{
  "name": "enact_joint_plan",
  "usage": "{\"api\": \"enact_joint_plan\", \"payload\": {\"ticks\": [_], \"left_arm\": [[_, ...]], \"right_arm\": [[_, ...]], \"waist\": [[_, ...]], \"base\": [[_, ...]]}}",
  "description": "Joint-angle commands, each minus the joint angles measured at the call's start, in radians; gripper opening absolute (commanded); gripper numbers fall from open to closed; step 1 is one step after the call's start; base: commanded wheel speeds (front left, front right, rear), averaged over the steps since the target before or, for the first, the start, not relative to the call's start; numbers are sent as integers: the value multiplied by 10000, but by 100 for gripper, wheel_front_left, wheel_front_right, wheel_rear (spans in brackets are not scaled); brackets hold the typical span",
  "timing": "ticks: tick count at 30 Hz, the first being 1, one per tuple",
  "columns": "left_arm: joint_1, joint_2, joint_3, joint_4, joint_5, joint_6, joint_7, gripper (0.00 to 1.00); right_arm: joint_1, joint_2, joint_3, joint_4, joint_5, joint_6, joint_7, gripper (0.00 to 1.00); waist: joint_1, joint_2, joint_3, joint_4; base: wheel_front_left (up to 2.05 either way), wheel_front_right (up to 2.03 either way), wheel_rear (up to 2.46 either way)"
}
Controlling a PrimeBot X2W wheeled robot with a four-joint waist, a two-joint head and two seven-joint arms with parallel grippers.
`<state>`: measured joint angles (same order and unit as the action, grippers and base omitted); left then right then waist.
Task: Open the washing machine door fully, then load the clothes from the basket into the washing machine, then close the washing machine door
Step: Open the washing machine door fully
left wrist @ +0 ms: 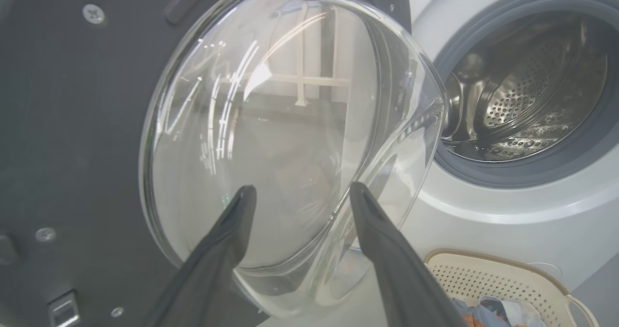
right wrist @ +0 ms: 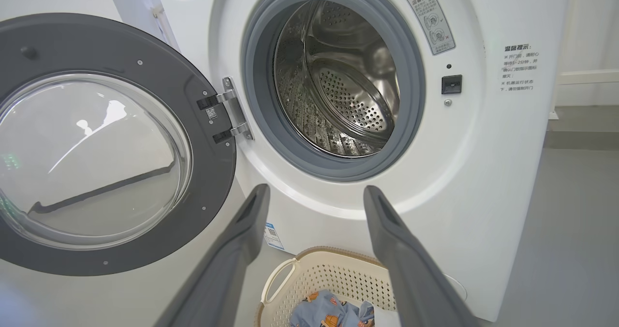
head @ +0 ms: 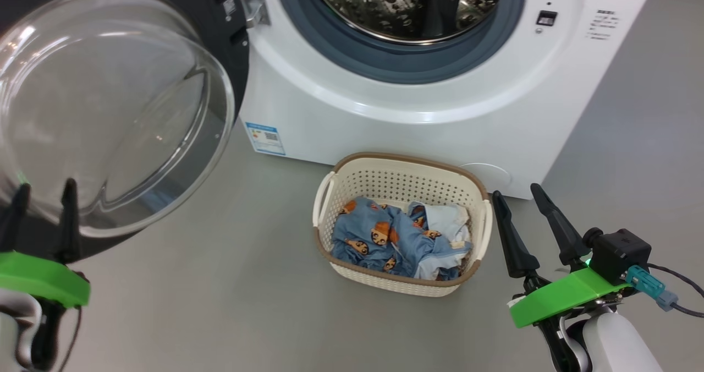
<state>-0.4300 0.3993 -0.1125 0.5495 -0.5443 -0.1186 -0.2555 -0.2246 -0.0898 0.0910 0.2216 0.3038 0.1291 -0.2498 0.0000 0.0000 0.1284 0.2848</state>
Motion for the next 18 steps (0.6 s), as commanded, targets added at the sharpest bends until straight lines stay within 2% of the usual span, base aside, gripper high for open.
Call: {"api": "enact_joint_plan", "payload": {"ticks": [1,18], "left_arm": [[83,386,468,-422,141,68,-62,100],[1607,-724,799,-2471,578,312,-62,100]], "right_arm": [[43,5,296,-295,-73,16,-120,100],[158,-278,412,-461,-132,16,-120,100]], "waist": [[0,0,-129,-328],[0,0,-317,-2041]], "base": [[0,0,0],[0,0,0]]}}
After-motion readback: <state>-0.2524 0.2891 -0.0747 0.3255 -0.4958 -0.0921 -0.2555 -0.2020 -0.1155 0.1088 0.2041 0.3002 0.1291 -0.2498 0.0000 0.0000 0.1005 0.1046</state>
